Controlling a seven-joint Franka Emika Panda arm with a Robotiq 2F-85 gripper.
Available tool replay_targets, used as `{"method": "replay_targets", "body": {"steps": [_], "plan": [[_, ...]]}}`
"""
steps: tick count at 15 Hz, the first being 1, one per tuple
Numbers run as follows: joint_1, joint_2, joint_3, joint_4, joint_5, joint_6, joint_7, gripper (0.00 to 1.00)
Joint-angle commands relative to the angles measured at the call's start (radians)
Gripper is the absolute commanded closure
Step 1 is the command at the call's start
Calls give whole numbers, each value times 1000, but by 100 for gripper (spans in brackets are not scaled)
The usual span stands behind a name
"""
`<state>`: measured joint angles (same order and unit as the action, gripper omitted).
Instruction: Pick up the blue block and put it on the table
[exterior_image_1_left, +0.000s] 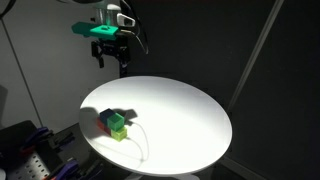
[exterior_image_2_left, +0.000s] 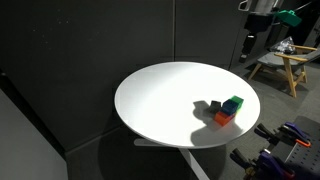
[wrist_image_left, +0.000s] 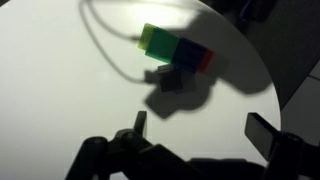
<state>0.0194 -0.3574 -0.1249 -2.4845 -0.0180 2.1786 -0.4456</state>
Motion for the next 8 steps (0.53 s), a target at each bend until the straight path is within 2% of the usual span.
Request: {"method": "replay_targets", "body": {"steps": [1, 8], "plan": [[13, 12, 2, 1, -32, 1, -92, 0], [24, 26, 5, -25, -71, -14, -257, 0]]}}
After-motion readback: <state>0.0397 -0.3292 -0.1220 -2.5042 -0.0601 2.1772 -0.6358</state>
